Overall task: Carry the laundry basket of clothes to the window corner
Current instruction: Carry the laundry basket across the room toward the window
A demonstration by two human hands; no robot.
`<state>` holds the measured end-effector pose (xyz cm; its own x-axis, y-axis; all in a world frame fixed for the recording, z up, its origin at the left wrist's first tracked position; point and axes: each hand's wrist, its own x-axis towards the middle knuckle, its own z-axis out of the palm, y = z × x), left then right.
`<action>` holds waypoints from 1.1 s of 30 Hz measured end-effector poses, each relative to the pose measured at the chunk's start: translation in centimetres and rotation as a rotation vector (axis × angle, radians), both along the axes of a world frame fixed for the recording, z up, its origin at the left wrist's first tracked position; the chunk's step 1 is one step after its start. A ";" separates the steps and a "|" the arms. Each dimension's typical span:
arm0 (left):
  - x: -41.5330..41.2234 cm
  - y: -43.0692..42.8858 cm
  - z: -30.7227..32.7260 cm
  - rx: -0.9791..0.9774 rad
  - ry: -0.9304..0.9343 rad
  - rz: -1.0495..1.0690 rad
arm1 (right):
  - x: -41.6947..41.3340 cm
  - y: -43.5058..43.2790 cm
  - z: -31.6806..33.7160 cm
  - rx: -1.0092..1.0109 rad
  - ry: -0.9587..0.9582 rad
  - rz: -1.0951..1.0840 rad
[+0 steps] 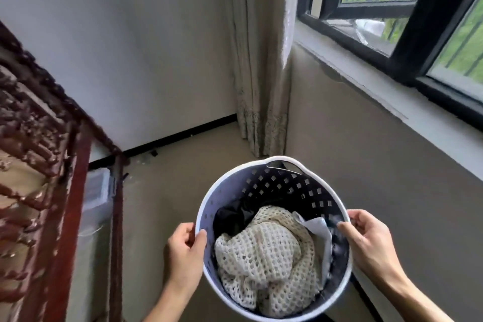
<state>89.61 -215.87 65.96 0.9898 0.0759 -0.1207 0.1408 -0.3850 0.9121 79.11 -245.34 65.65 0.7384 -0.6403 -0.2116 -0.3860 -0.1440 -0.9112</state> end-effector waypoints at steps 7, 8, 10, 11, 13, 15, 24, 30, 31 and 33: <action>10.4 -2.5 1.0 0.068 -0.013 0.198 | 17.4 -4.6 -0.1 -0.015 0.038 0.238; 11.6 -2.5 1.1 0.089 -0.012 0.243 | 19.9 -4.8 0.2 -0.026 0.035 0.282; 13.9 -2.4 1.0 0.112 -0.017 0.317 | 24.4 -4.9 0.3 -0.043 0.028 0.349; 15.3 -2.2 0.9 0.119 -0.016 0.335 | 26.6 -4.7 0.2 -0.053 0.029 0.371; 18.2 -1.8 0.2 0.121 0.000 0.357 | 30.8 -4.1 0.0 -0.063 0.034 0.411; 21.8 -1.0 -0.7 0.147 0.020 0.377 | 35.0 -3.3 -0.8 -0.070 0.050 0.431; 41.5 2.8 -0.7 0.196 0.033 0.323 | 52.7 0.8 -1.2 -0.107 0.086 0.399; 53.7 3.9 1.1 0.217 0.039 0.239 | 62.8 2.3 -1.3 -0.097 0.113 0.358; 55.6 3.9 1.0 0.226 0.045 0.238 | 64.5 2.3 -1.7 -0.094 0.132 0.356; 59.3 3.7 0.2 0.257 0.060 0.231 | 68.2 2.2 -2.6 -0.090 0.174 0.362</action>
